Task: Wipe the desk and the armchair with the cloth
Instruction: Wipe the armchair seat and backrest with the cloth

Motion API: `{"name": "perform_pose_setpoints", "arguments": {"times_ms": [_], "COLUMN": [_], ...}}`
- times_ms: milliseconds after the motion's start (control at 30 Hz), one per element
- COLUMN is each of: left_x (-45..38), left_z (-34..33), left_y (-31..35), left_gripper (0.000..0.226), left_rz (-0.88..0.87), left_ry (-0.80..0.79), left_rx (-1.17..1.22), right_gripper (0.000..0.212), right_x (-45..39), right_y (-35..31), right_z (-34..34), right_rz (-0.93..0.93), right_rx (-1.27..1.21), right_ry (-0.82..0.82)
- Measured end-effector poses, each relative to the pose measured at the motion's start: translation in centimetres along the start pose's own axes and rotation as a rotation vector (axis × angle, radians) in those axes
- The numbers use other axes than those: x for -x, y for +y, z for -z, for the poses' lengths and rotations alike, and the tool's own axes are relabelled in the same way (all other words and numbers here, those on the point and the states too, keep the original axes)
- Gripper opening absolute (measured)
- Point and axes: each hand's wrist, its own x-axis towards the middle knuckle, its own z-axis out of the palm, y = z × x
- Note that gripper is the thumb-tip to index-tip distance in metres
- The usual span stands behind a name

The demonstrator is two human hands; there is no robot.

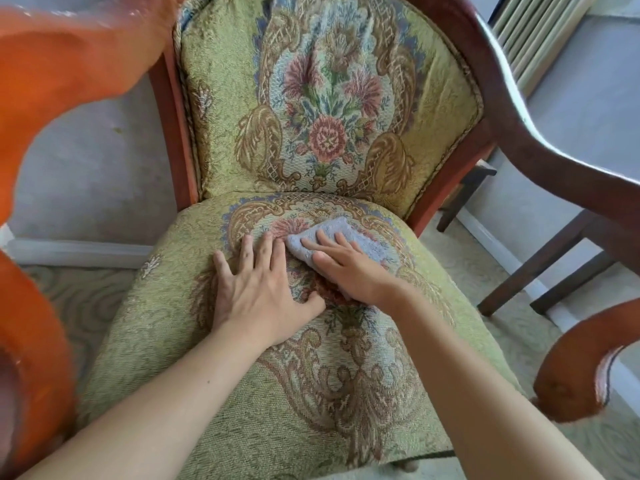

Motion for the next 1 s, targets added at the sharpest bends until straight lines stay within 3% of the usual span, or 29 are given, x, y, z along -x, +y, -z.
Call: {"name": "perform_pose_setpoints", "arguments": {"times_ms": [133,267,367,500,567,633,800,1000], "left_x": [0.1,0.1,0.1,0.1,0.1,0.0,0.2,0.3], "left_z": [0.4,0.6,0.6,0.5,0.5,0.5,0.4,0.4], "left_y": [-0.2,-0.4,-0.3,-0.3,-0.3,-0.4,-0.3,0.2], "left_gripper": [0.115,0.115,0.114,0.114,0.114,0.115,0.114,0.113], "left_rz": [-0.013,-0.029,-0.035,-0.034,-0.034,-0.032,-0.032,-0.004], "left_ry": [-0.026,-0.053,-0.057,-0.062,-0.059,-0.05,-0.043,-0.031], "left_rx": [-0.013,-0.029,-0.036,-0.043,-0.043,-0.04,-0.042,-0.032], "right_gripper": [0.042,0.044,0.046,0.042,0.043,0.049,0.047,0.049], "right_x": [3.1,6.5,8.1,8.6,8.3,7.3,3.3,-0.3], "right_y": [0.2,1.7,3.5,5.8,6.5,6.9,6.3,3.1], "right_z": [1.0,3.2,5.5,8.1,8.3,7.2,2.2,1.9], "right_rz": [0.007,-0.079,-0.098,-0.208,-0.327,-0.455,-0.492,-0.256], "right_rx": [-0.218,-0.672,-1.125,-1.426,-1.217,-0.747,-0.04,0.195], "right_ry": [-0.097,-0.046,0.179,0.772,1.017,1.027,0.413,0.208]}}
